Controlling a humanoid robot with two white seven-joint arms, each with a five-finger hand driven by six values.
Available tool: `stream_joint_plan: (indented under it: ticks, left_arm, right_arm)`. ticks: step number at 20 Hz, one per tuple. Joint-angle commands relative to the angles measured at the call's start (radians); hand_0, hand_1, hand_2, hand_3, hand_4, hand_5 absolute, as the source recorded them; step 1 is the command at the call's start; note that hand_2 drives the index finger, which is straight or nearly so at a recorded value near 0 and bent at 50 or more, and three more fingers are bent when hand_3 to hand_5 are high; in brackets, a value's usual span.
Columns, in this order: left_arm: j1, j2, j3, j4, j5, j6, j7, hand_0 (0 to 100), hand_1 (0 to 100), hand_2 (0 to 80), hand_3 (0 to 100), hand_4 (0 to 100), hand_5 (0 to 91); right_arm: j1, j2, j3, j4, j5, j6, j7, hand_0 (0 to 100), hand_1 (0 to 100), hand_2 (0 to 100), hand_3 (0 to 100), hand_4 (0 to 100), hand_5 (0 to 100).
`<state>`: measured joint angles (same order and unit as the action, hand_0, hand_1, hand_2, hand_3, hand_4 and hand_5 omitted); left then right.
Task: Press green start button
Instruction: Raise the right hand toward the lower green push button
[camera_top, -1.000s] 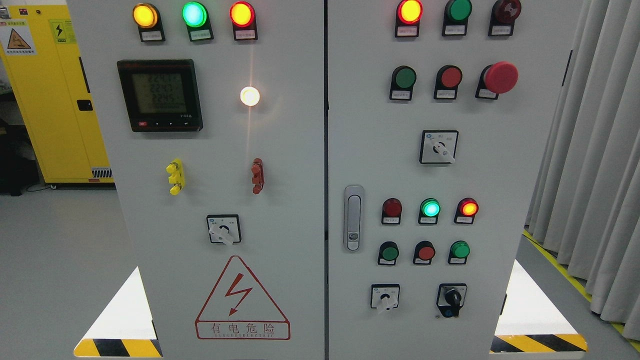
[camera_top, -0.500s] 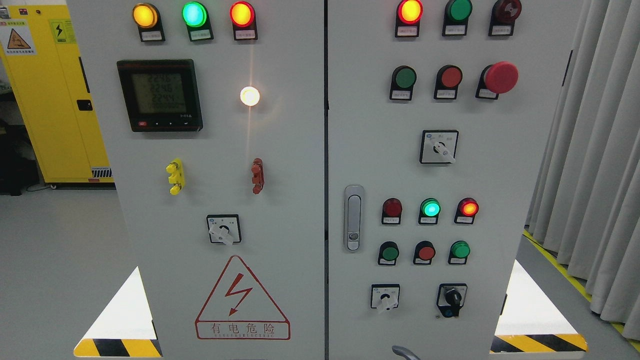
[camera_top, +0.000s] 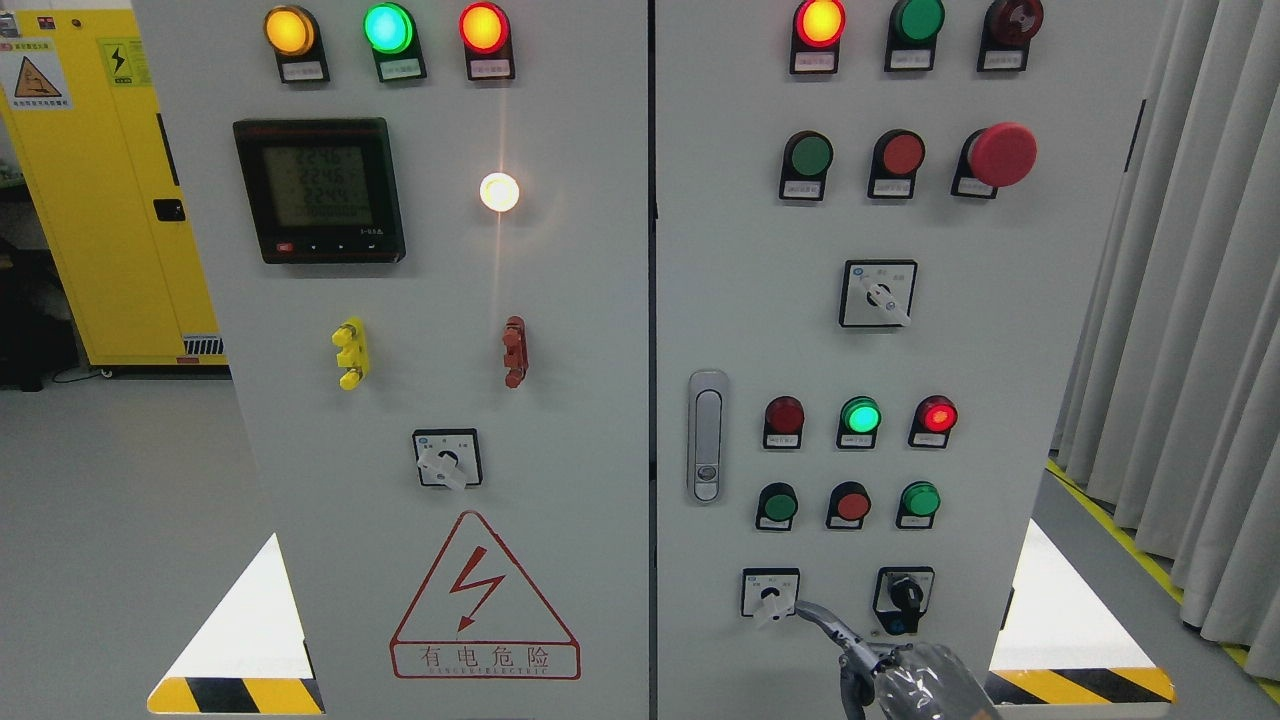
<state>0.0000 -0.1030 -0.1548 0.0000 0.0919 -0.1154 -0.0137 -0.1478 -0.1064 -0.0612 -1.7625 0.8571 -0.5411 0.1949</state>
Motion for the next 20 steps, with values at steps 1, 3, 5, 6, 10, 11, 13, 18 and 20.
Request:
stream_joint_plan:
  ticks: [1, 3, 5, 6, 10, 11, 13, 18, 20]
  left_arm:
    - [-0.021, -0.001, 0.000, -0.028, 0.000, 0.002, 0.000, 12, 56, 0.0, 0, 0, 0.0]
    - [-0.021, -0.001, 0.000, -0.028, 0.000, 0.000, 0.000, 12, 56, 0.0, 0, 0, 0.0]
    - [-0.021, -0.001, 0.000, -0.028, 0.000, 0.000, 0.000, 12, 56, 0.0, 0, 0, 0.0]
    - [-0.021, -0.001, 0.000, -0.028, 0.000, 0.000, 0.000, 12, 56, 0.0, 0, 0, 0.0]
    - [-0.021, -0.001, 0.000, -0.028, 0.000, 0.002, 0.000, 12, 56, 0.0, 0, 0, 0.0]
    - [-0.021, -0.003, 0.000, -0.028, 0.000, 0.000, 0.000, 12, 56, 0.0, 0, 0, 0.0]
    - [-0.021, -0.001, 0.000, -0.028, 0.000, 0.000, 0.000, 12, 56, 0.0, 0, 0, 0.0]
    - [-0.021, -0.001, 0.000, -0.028, 0.000, 0.000, 0.000, 12, 56, 0.0, 0, 0, 0.0]
    - [-0.021, -0.001, 0.000, -0.028, 0.000, 0.000, 0.000, 12, 56, 0.0, 0, 0, 0.0]
  right_arm:
    - [-0.068, 0.002, 0.017, -0.005, 0.030, 0.016, 0.037, 26, 69, 0, 87, 85, 85]
    - [-0.097, 0.002, 0.032, 0.009, 0.037, 0.032, 0.037, 26, 70, 0, 87, 85, 85]
    - [-0.110, 0.002, 0.038, 0.014, 0.043, 0.049, 0.037, 26, 70, 0, 87, 84, 85]
    - [-0.114, 0.002, 0.040, 0.014, 0.043, 0.050, 0.037, 26, 69, 0, 87, 84, 84]
    - [-0.127, 0.002, 0.044, 0.015, 0.043, 0.052, 0.040, 26, 69, 0, 86, 83, 84]
    - [-0.133, 0.002, 0.044, 0.021, 0.043, 0.056, 0.040, 26, 69, 0, 86, 83, 84]
    - [-0.147, 0.002, 0.050, 0.040, 0.043, 0.064, 0.040, 26, 69, 0, 86, 83, 84]
    - [-0.168, 0.002, 0.051, 0.080, 0.043, 0.069, 0.038, 27, 69, 0, 86, 83, 84]
    - [-0.174, 0.002, 0.049, 0.093, 0.043, 0.069, 0.038, 27, 68, 0, 86, 83, 84]
